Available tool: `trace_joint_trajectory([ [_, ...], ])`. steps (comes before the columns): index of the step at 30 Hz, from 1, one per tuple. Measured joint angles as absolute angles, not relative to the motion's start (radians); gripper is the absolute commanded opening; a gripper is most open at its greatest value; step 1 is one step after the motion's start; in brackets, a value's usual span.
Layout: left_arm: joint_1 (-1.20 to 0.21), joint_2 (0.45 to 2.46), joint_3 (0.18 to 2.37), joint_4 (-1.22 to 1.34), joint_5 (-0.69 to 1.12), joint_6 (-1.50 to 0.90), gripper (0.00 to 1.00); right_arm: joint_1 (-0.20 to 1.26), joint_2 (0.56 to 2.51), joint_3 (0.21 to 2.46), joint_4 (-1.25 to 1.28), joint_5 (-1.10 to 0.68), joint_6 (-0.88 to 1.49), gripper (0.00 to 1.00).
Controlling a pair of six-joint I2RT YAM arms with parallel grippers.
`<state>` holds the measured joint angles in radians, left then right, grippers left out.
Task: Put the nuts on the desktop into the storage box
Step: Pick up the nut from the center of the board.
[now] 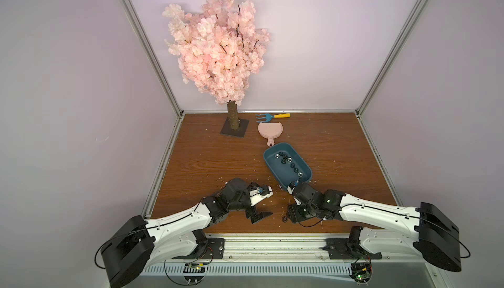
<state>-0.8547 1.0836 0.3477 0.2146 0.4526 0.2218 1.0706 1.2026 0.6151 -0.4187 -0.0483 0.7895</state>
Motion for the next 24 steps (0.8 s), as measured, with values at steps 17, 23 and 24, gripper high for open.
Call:
trace_joint_trajectory([
  [17,-0.871,1.130,0.351,0.215,0.472,0.298,1.00,1.143,1.354,0.650,-0.381,0.057,0.978,0.49],
  [23,-0.876,1.128,0.353,0.215,0.472,0.304,1.00,1.166,1.398,0.685,-0.403,0.102,0.993,0.41],
  [24,-0.877,1.128,0.353,0.215,0.472,0.305,1.00,1.170,1.401,0.686,-0.408,0.111,0.995,0.41],
])
